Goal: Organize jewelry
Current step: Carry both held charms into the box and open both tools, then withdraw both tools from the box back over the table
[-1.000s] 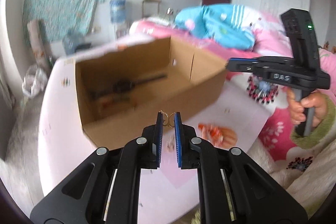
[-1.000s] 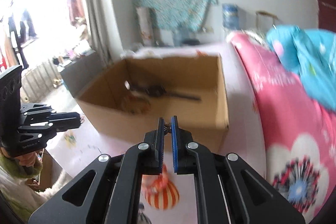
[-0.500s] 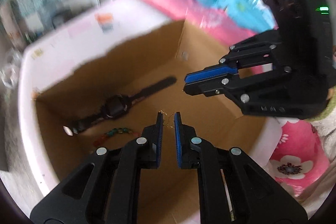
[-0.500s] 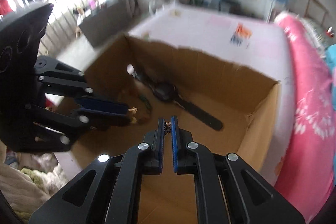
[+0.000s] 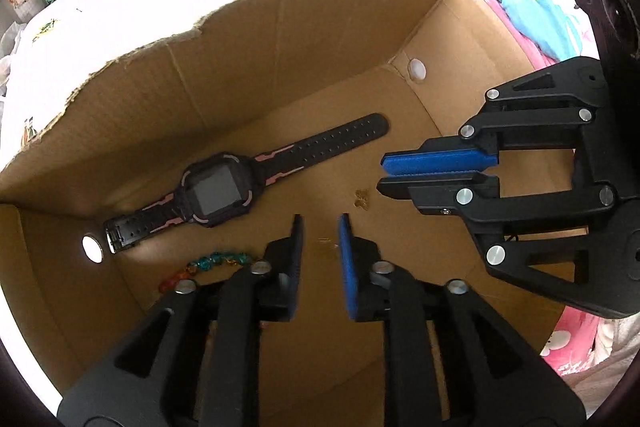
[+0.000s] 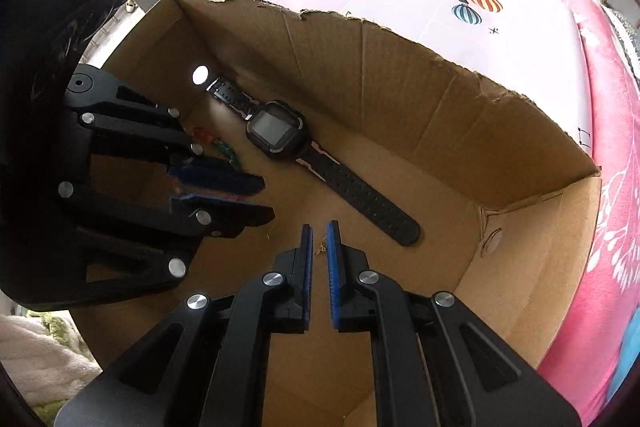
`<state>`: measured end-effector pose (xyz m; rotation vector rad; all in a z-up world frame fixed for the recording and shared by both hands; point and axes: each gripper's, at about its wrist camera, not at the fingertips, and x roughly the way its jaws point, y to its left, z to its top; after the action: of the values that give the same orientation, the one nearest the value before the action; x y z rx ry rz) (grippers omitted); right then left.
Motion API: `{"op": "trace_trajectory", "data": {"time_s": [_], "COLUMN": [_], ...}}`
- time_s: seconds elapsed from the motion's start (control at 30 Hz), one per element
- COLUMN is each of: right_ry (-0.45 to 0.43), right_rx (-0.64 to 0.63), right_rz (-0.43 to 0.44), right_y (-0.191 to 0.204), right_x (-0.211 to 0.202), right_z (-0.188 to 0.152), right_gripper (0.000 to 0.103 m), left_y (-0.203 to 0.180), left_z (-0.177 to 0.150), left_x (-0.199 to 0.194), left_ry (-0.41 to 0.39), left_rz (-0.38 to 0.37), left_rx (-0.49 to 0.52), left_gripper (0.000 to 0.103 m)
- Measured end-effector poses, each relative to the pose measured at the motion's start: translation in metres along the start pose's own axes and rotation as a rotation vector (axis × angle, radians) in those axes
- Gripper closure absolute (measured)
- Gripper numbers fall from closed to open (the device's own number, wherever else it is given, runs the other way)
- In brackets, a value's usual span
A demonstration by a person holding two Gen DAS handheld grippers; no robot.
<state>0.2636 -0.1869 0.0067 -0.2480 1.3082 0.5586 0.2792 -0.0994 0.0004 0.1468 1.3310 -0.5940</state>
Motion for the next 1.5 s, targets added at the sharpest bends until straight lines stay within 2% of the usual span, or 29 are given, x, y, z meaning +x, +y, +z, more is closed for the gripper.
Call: {"op": "trace_trajectory", "data": {"time_s": [0.17,0.27,0.37,0.4,0.43,0.53,0.63,0.77,0.87,0.93,1.0,1.07,1.13,1.23,1.33,1.5], "right_ry": [-0.029,-0.082,-0.180,-0.227,-0.285,-0.441,-0.596,-0.722,-0.730,-0.701,-0.651,-0.574,-0.500,-0.422,-0.371,-0.345], "right_rx": [0.005,0.023,0.048,0.055,0.054,0.047,0.052,0.113,0.166,0.226,0.276,0.322,0.348,0.355,0.323,0.311], "right_rz": [-0.014,-0.012,0.002,-0.001,-0.002,-0.019,-0.004,0.075,0.105,0.155,0.201,0.218,0.220,0.192,0.134,0.056], "right_y": [-0.003,-0.003,-0.003,-0.002,0.002,0.015,0.034,0.056,0.063,0.069,0.069,0.074,0.083,0.098,0.112,0.115], "right_x": [-0.005,-0.022,-0.054,-0.069,-0.088,-0.135,-0.175,-0.189,-0.173,-0.146,-0.117,-0.082,-0.050,-0.021,-0.001,0.007], "right_z": [-0.001,-0.005,-0.010,-0.014,-0.021,-0.047,-0.089,-0.155,-0.190,-0.210,-0.216,-0.220,-0.223,-0.221,-0.219,-0.219], "right_gripper": [0.095,0.095,0.088,0.081,0.072,0.057,0.052,0.050,0.050,0.050,0.050,0.052,0.061,0.070,0.072,0.074], "left_y": [0.004,0.006,0.005,0.003,0.001,-0.010,-0.020,-0.024,-0.031,-0.033,-0.038,-0.040,-0.045,-0.056,-0.069,-0.073], "left_z": [0.004,0.001,-0.011,-0.016,-0.024,-0.059,-0.113,-0.178,-0.224,-0.244,-0.250,-0.253,-0.253,-0.248,-0.239,-0.227], "left_x": [-0.004,-0.018,-0.054,-0.068,-0.085,-0.137,-0.175,-0.188,-0.171,-0.149,-0.125,-0.103,-0.073,-0.038,-0.018,-0.011], "left_ry": [-0.016,-0.054,-0.158,-0.197,-0.248,-0.418,-0.575,-0.664,-0.679,-0.645,-0.608,-0.568,-0.519,-0.452,-0.431,-0.426], "left_rz": [-0.012,-0.005,0.007,0.016,0.022,0.050,0.087,0.078,0.094,0.046,0.007,0.001,0.005,0.017,0.111,0.120], "left_rx": [-0.024,-0.032,-0.026,-0.021,-0.008,0.037,0.068,0.064,0.044,0.001,-0.047,-0.077,-0.082,-0.058,0.015,0.039], "left_gripper": [0.080,0.080,0.080,0.080,0.080,0.075,0.070,0.067,0.064,0.064,0.064,0.064,0.064,0.064,0.064,0.064]}}
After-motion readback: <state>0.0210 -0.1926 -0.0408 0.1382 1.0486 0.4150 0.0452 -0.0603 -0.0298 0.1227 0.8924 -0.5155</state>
